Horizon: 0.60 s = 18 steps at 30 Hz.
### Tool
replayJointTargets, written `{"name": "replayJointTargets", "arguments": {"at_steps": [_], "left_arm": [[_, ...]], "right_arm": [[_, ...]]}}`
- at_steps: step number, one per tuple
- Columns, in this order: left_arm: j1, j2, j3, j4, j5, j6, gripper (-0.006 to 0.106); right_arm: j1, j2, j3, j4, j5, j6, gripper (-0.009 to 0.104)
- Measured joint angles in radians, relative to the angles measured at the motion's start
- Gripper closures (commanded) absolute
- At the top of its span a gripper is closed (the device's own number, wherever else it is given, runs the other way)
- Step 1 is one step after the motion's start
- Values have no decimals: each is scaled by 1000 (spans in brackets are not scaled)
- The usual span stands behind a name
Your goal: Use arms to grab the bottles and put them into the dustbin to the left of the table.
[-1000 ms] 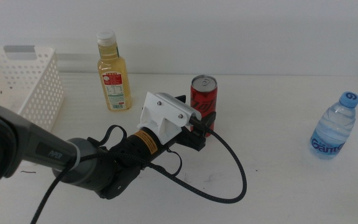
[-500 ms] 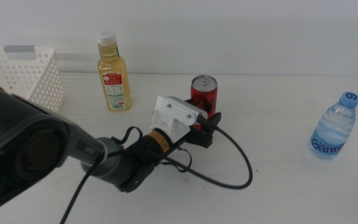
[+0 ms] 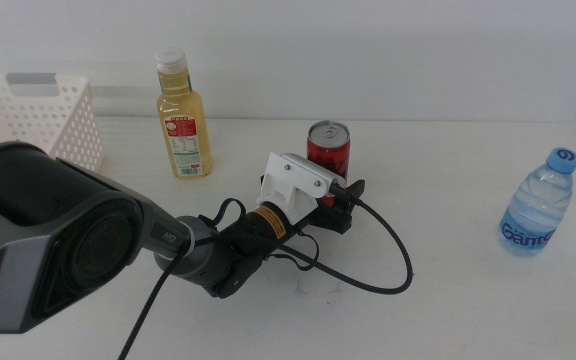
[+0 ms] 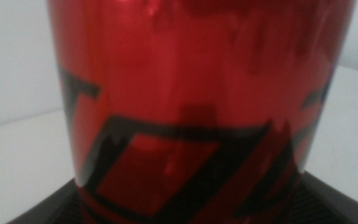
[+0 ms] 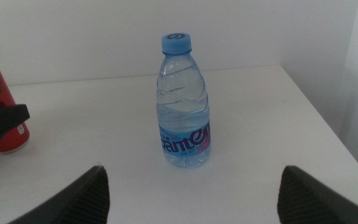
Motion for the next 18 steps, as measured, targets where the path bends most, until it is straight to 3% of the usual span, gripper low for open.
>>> {"name": "replayJointTargets", "arguments": {"at_steps": [3,6,11,14,18], "left_arm": [[0,0,-1,0,19,-14,13],[0,0,0,-9,34,-32,30],[15,-5,0,0,39,-39,78],[24,-49,23,4,103,-40,98],[27,-191,81,26,290,-40,102]], "right_arm": [[0,0,0,0,0,0,14],[0,0,0,0,0,0,14],[0,0,0,0,0,0,14],[0,0,0,0,0,0,14],[0,0,0,0,0,0,14]]}}
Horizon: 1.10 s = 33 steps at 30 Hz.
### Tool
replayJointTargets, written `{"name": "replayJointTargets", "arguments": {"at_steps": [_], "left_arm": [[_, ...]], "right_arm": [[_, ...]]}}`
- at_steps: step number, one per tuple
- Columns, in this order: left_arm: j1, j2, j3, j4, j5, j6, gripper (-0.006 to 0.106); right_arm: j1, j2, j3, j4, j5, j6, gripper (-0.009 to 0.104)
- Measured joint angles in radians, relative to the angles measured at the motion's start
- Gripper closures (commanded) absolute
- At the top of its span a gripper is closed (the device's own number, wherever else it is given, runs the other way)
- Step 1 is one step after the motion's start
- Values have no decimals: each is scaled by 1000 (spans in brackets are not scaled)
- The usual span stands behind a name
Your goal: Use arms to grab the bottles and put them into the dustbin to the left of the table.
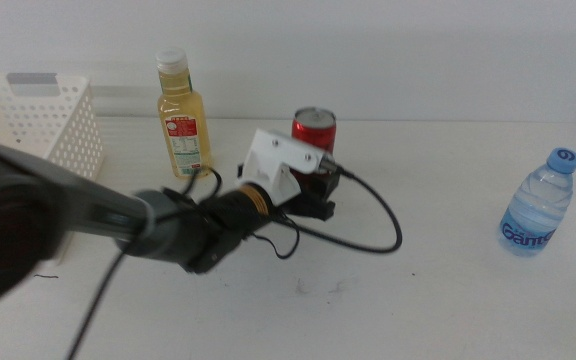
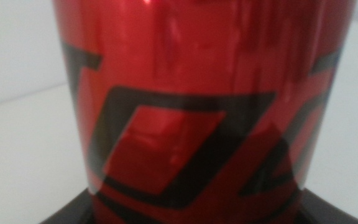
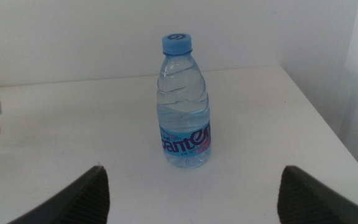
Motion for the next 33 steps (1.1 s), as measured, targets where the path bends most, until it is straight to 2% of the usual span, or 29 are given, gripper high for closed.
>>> {"name": "replayJointTargets", "arguments": {"at_steps": [5,9,15,21,23,27,30,33], "left_arm": [[0,-248,42,43,324,-3,102],[-7,-440,45,86,648,-93,102],[-11,-648,45,73,1038,-133,102],[11,-690,-50,37,1351,-85,102],[69,-690,-117,-50,1419,-6,102],[311,-667,-260,-241,1537,242,102],[477,-632,-352,-284,1586,339,102],[597,-589,-415,-287,1605,405,102]], "right_arm": [[0,0,0,0,0,0,14],[0,0,0,0,0,0,14],[0,0,0,0,0,0,14],[0,0,0,0,0,0,14],[0,0,0,0,0,0,14],[0,0,0,0,0,0,14],[0,0,0,0,0,0,14],[0,0,0,0,0,0,14]]}}
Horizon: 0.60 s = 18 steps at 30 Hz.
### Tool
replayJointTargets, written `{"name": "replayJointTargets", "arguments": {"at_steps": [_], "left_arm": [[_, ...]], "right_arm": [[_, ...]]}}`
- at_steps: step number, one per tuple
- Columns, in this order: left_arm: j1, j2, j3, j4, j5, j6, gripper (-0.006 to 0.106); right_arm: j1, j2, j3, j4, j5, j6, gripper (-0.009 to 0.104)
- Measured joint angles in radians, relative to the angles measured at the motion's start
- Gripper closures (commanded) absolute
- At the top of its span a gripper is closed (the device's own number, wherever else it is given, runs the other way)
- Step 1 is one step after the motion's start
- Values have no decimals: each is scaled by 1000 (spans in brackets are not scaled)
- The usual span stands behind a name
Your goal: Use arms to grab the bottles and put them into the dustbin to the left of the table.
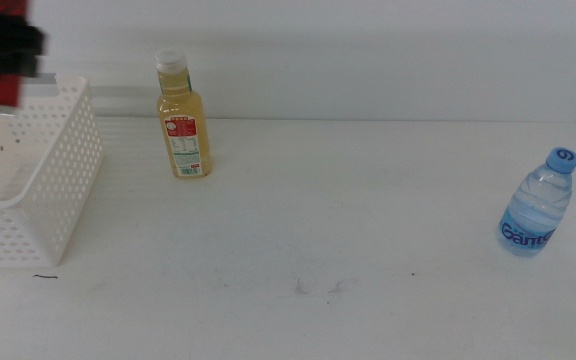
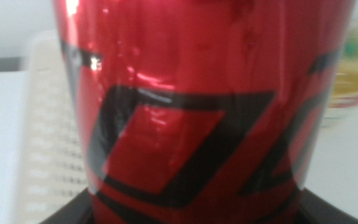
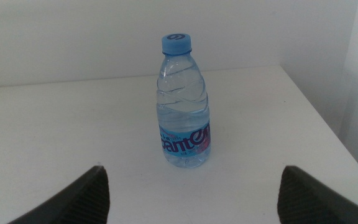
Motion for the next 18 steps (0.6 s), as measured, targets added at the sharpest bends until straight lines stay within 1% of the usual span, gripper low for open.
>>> {"name": "replayJointTargets", "arguments": {"at_steps": [3,8,14,16,18], "left_arm": [[77,56,-31,-12,2,49,102],[139,172,-34,-22,21,71,102],[160,314,-34,1,1,88,102],[160,364,-34,5,-13,88,100],[160,411,-34,8,-28,84,94]], "right_arm": [[0,0,0,0,0,0,14],[0,0,0,0,0,0,14],[0,0,0,0,0,0,14],[0,0,0,0,0,0,14],[0,0,0,0,0,0,14]]}}
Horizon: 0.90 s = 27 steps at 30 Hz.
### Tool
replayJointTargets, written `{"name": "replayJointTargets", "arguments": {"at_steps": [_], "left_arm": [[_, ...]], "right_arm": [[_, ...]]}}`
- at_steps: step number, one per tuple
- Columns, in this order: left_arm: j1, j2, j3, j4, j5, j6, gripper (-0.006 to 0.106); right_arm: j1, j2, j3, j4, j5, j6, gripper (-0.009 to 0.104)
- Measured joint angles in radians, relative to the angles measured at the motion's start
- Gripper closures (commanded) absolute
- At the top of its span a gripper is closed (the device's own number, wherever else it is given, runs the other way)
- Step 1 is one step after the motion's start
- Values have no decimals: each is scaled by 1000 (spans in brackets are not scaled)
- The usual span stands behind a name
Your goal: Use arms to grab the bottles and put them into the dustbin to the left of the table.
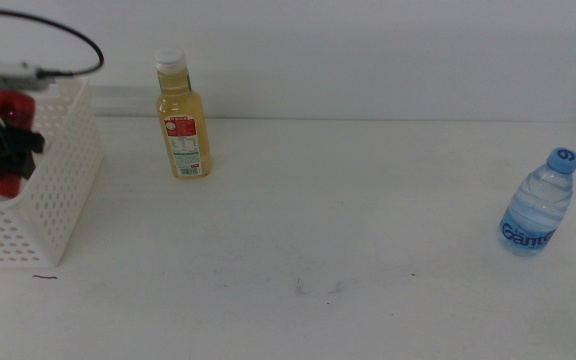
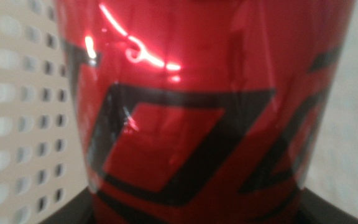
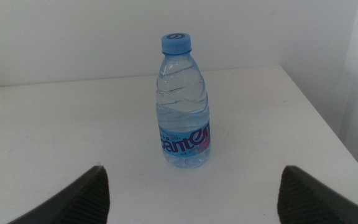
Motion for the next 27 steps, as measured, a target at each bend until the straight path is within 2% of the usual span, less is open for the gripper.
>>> {"name": "replayJointTargets", "arguments": {"at_steps": [2,4,10,15,22,24,27], "left_arm": [[0,36,0,0,-8,-13,84],[0,64,0,0,-12,-25,69],[0,85,-4,16,-16,-33,6],[0,-3,-44,11,80,-23,7],[-70,-341,10,-75,114,-23,7],[-122,-447,70,-71,88,-53,7],[-214,-617,189,-11,25,-146,7]], "right_arm": [[0,0,0,0,0,0,14],[0,0,0,0,0,0,14],[0,0,0,0,0,0,14],[0,0,0,0,0,0,14],[0,0,0,0,0,0,14],[0,0,0,0,0,0,14],[0,0,0,0,0,0,14]]}}
